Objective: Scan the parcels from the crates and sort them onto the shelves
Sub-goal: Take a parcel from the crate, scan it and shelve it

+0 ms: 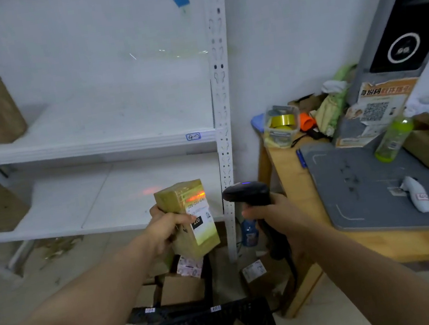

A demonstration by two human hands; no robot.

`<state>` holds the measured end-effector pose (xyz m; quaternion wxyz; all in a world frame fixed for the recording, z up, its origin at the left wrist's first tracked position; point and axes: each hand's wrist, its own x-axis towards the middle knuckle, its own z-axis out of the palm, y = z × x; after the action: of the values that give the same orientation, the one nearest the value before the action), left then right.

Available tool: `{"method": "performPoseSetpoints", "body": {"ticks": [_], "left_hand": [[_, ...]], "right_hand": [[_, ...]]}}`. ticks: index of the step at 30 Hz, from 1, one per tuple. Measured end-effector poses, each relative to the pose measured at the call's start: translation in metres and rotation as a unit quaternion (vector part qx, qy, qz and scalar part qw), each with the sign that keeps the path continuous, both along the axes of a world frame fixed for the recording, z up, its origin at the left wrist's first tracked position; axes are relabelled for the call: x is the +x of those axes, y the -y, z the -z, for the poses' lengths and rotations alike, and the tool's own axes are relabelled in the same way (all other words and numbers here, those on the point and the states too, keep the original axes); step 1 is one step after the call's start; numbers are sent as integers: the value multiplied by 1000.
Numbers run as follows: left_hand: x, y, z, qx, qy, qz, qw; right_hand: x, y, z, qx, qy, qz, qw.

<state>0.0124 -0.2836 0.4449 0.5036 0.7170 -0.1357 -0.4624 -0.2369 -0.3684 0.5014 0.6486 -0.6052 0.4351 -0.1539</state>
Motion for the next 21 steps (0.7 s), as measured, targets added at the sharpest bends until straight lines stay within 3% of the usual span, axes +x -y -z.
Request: {"method": "performPoseSetpoints", "body": {"ticks": [8, 21], "left_hand": [[41, -30, -11, -5, 39, -18, 999], [60, -45, -10, -8, 27, -26, 999]], "right_hand": [[41, -36, -28, -29, 10, -22, 999], [67, -50, -27, -29, -14, -42, 999]]}}
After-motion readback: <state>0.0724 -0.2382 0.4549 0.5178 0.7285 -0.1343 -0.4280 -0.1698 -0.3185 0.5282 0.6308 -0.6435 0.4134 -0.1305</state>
